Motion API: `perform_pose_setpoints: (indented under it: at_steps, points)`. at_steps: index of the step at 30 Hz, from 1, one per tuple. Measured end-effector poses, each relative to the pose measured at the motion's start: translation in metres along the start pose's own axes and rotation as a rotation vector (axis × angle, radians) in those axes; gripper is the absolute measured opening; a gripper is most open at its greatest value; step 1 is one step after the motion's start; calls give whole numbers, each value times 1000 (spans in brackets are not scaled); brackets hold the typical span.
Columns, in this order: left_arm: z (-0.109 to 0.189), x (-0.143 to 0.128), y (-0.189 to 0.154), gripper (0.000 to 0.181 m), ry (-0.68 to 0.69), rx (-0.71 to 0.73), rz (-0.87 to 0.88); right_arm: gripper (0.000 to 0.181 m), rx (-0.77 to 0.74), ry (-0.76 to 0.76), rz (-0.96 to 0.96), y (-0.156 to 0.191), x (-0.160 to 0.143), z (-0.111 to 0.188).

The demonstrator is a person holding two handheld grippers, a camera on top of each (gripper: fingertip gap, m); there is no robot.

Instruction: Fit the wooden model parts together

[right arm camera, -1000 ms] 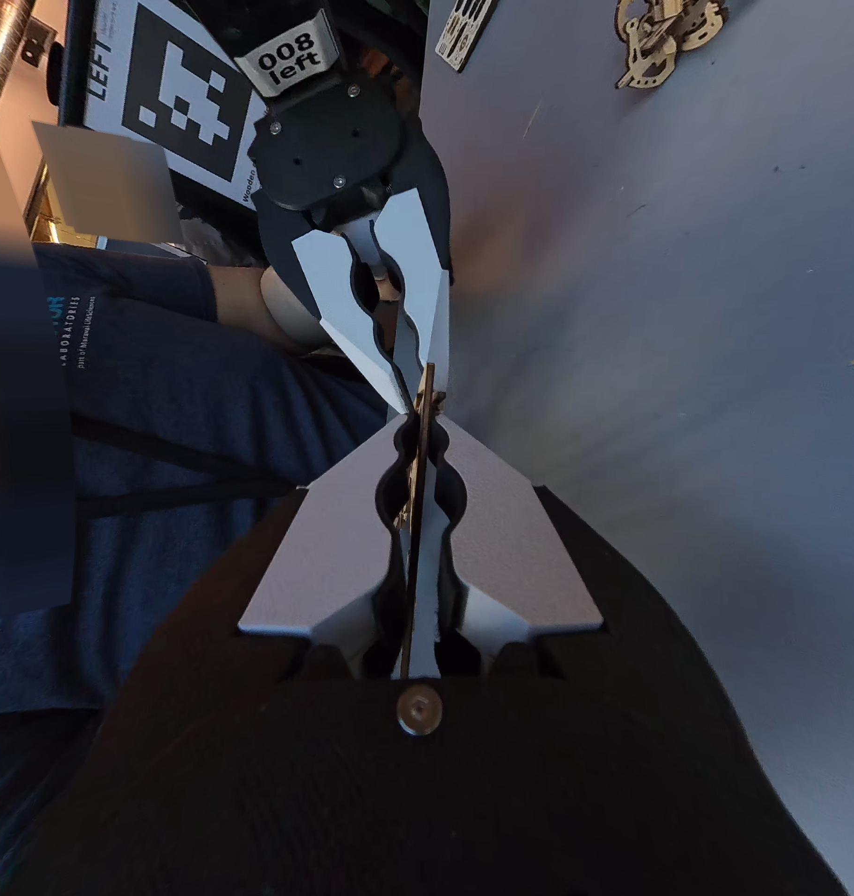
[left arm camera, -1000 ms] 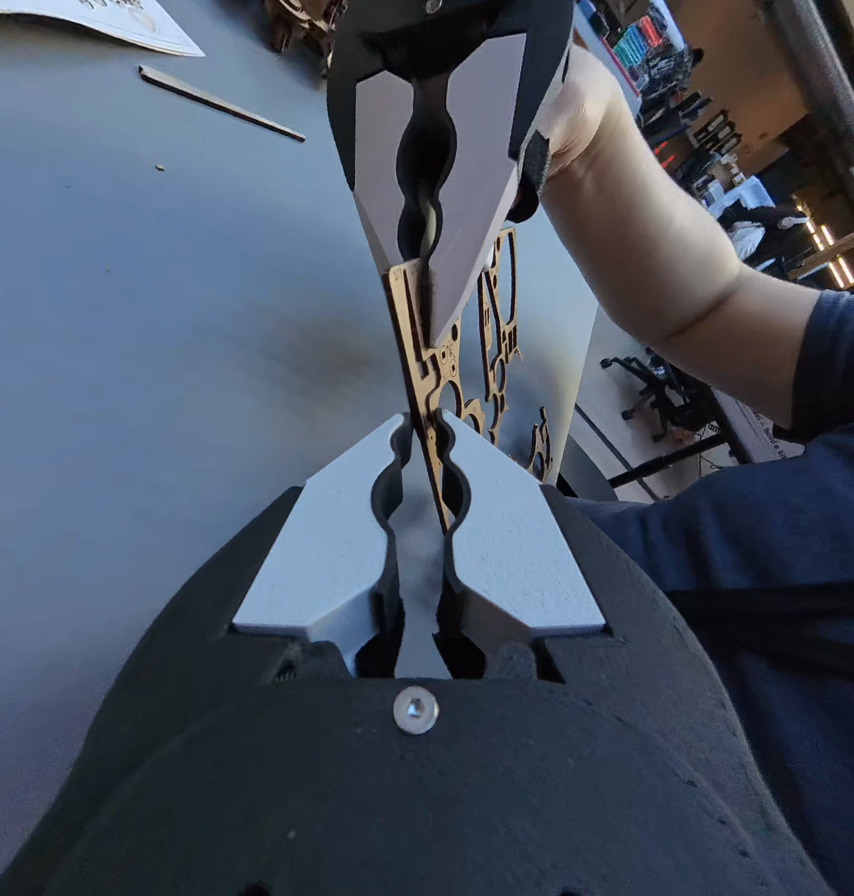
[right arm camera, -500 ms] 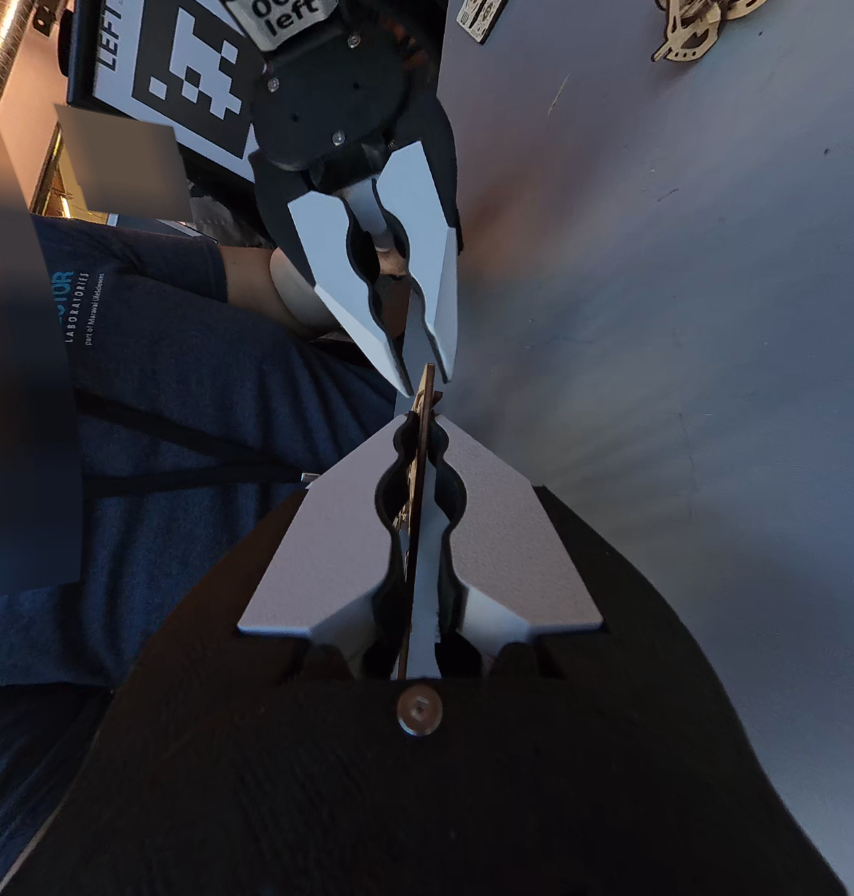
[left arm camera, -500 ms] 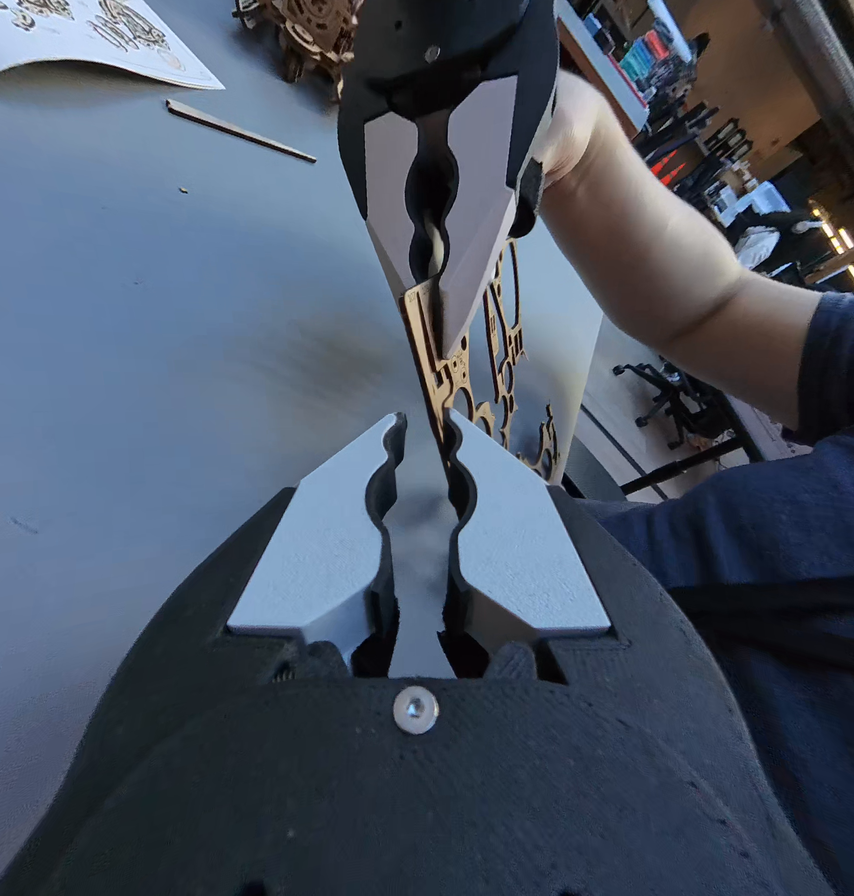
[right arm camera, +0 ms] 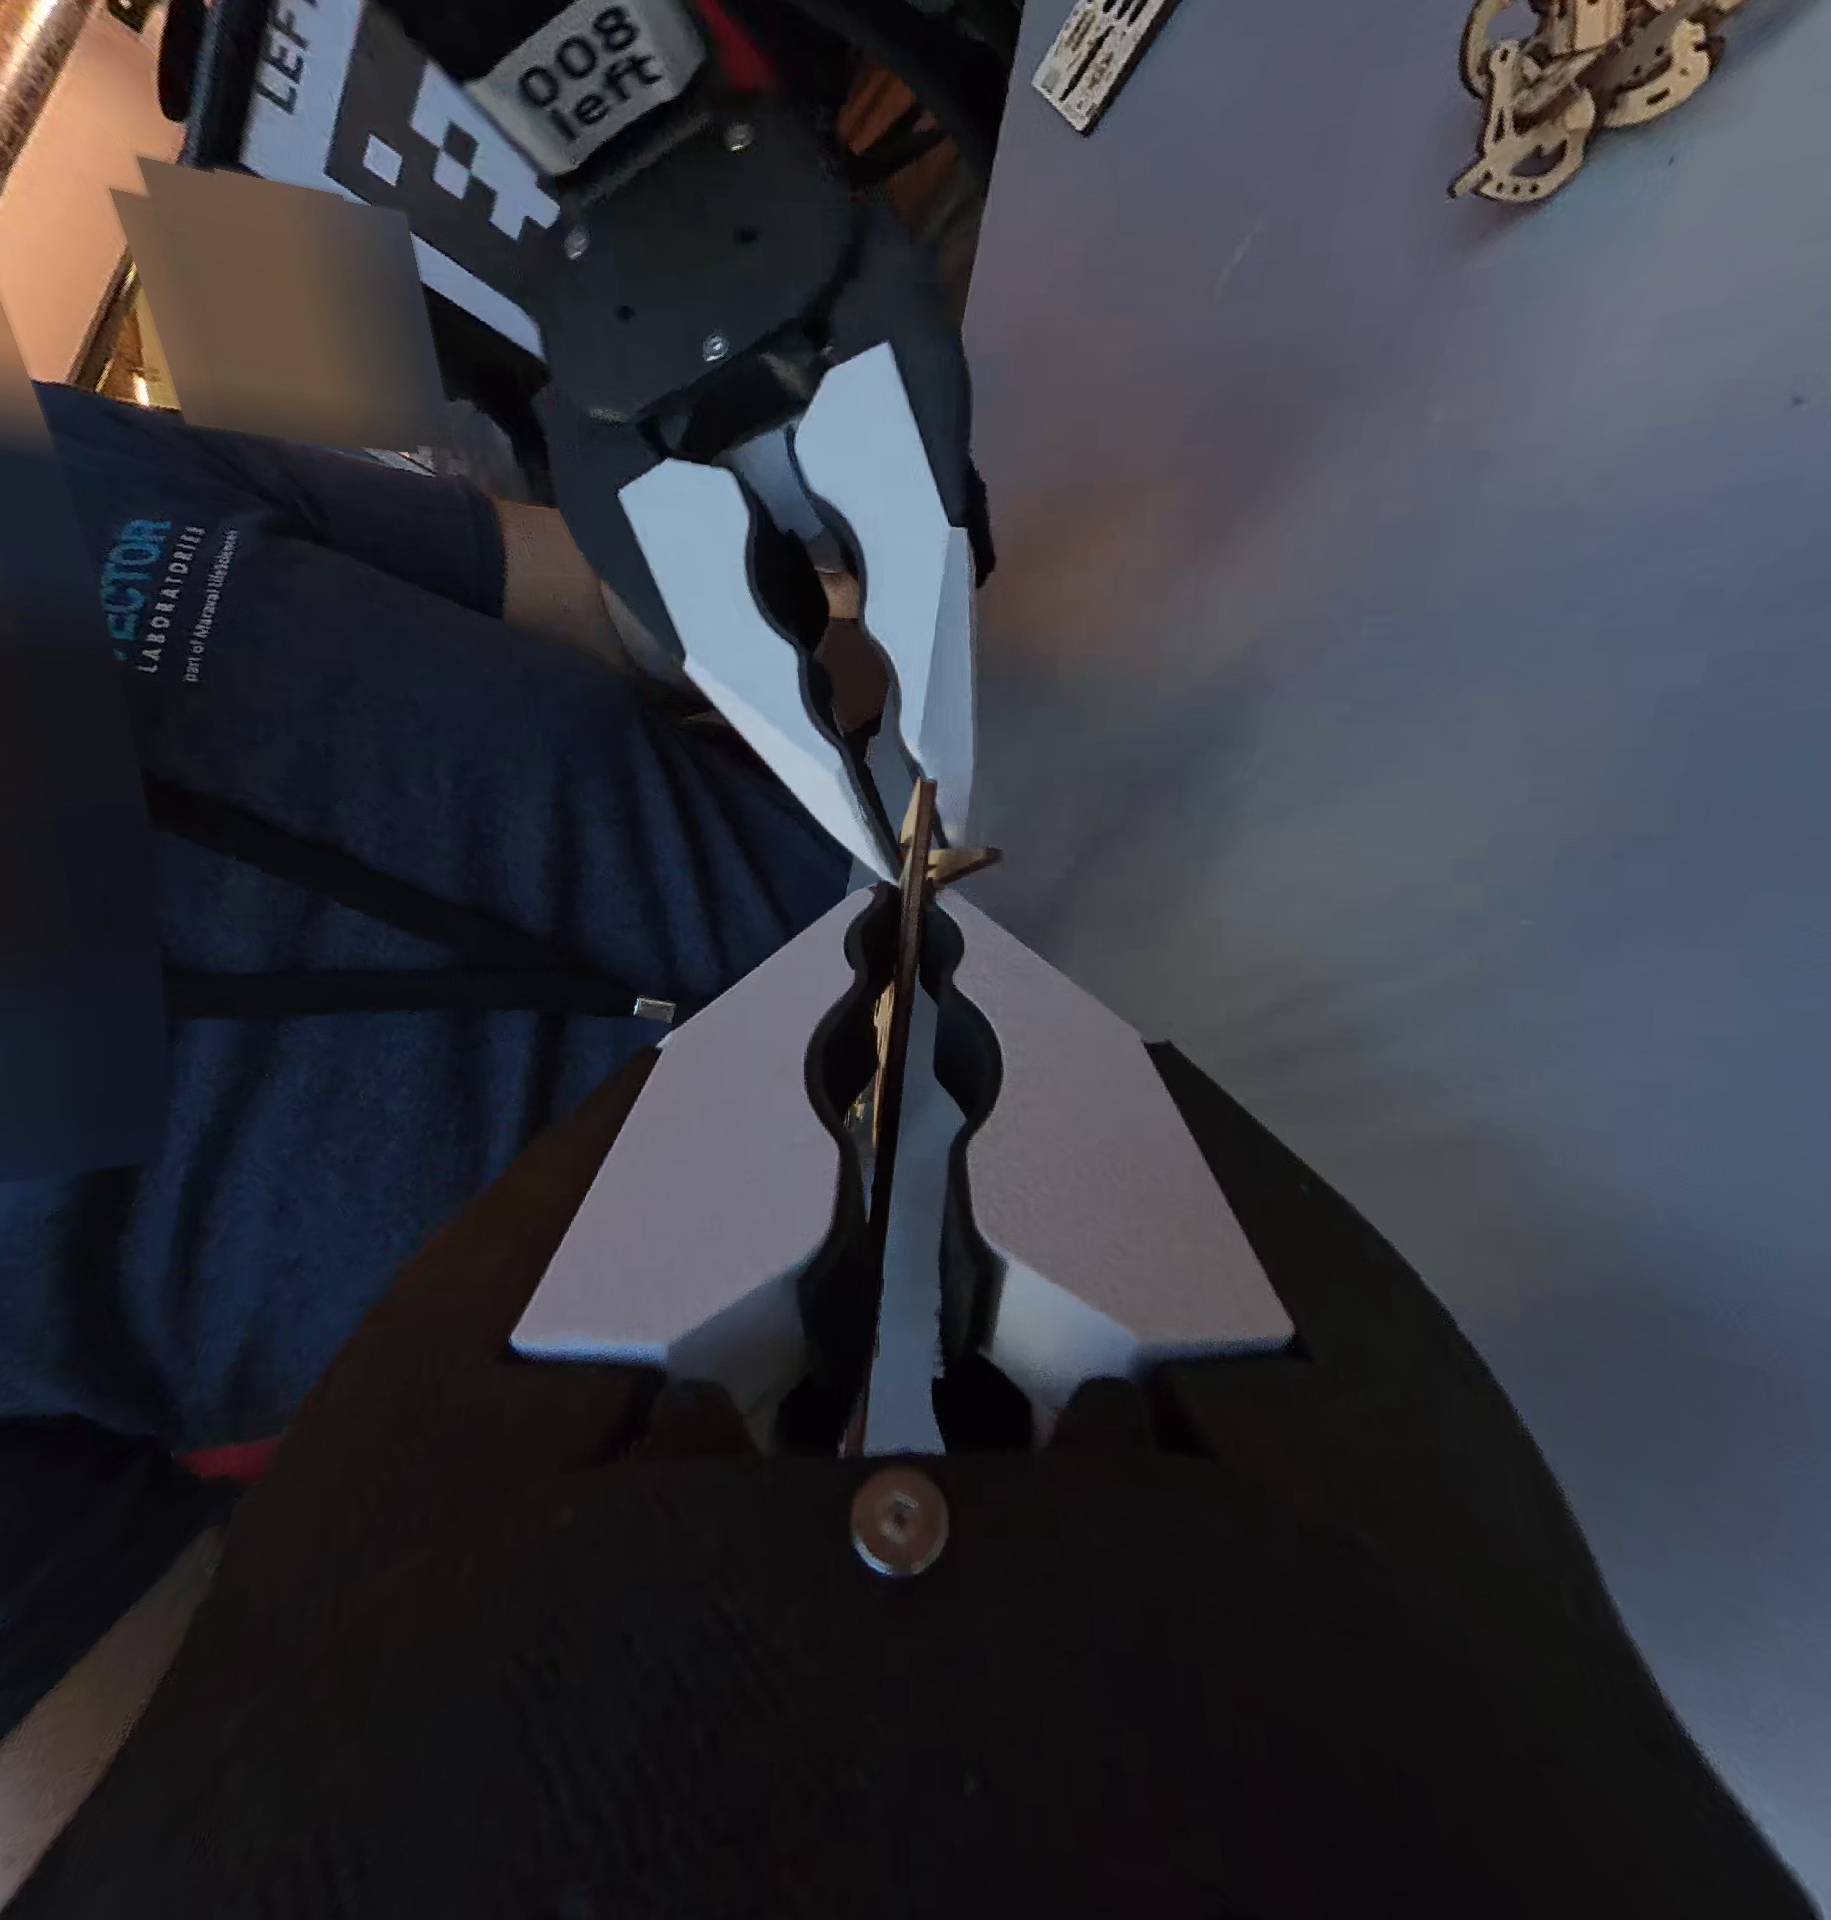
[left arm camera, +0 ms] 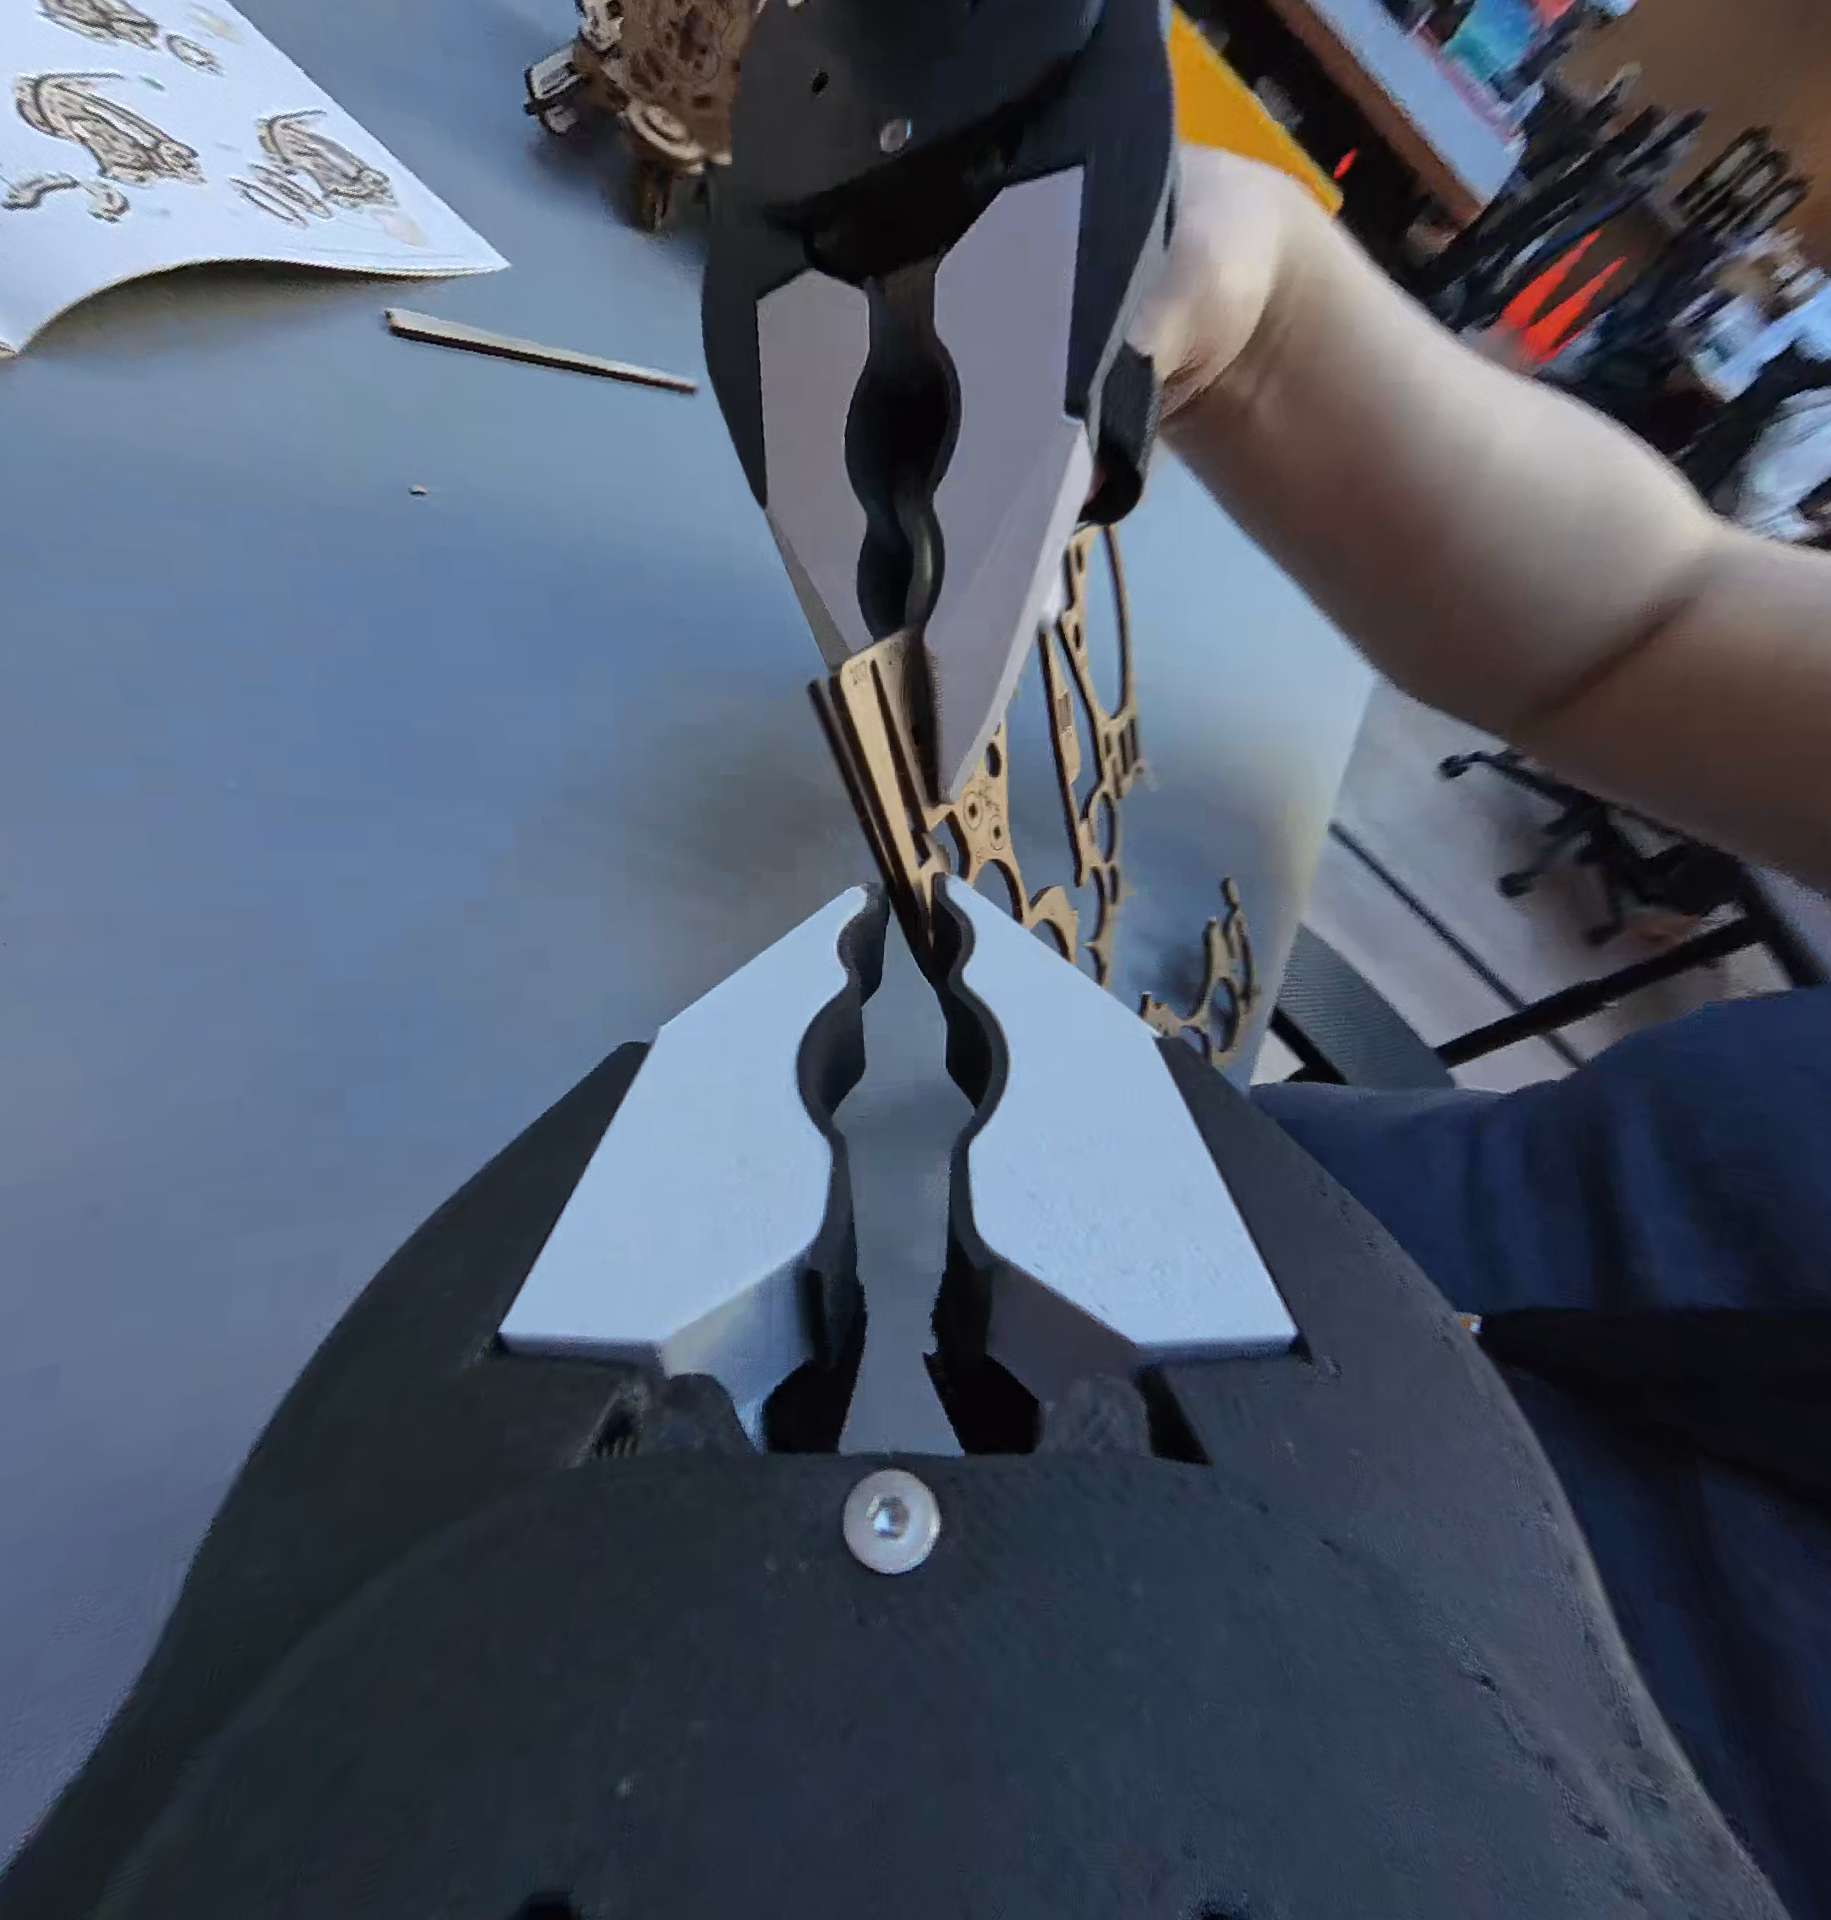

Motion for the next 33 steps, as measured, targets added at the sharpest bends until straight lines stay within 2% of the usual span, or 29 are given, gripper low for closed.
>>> perform_pose_setpoints:
  at_steps: [1,4,6,11,14,19,21,26,31,33]
  points:
    - [7,3,-2,7,-46,-54,9,2,0,-2,23,2,0,1]
    - [34,13,4,14,-231,-158,53,2,20,0,82,10,-2,3]
    - [42,15,12,15,-273,-218,115,2,32,13,103,13,-3,0]
    - [10,3,13,22,-132,-359,239,2,50,41,180,21,-2,-8]
    - [3,7,3,18,-141,-487,288,2,53,43,188,23,0,-9]
    - [-7,-4,-1,13,-28,-509,288,2,43,55,188,23,0,-9]
    - [-6,-7,-6,2,10,-544,272,2,39,63,192,23,0,-9]
    - [-8,-13,-5,3,70,-514,246,2,64,91,213,28,0,-13]
    - [-6,-10,2,4,29,-474,258,2,48,69,213,26,4,-8]
    - [-1,-5,0,3,-26,-517,267,2,51,52,203,25,6,-5]
Point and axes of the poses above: each gripper's, where its closed fingertips meet, z back along the fingers, x out of its top, y = z × x across the jaws, the point moved 3 cm from there along z, back along the fingers, and after that the axes turned 10 degrees about y, right-handed, at the moved point
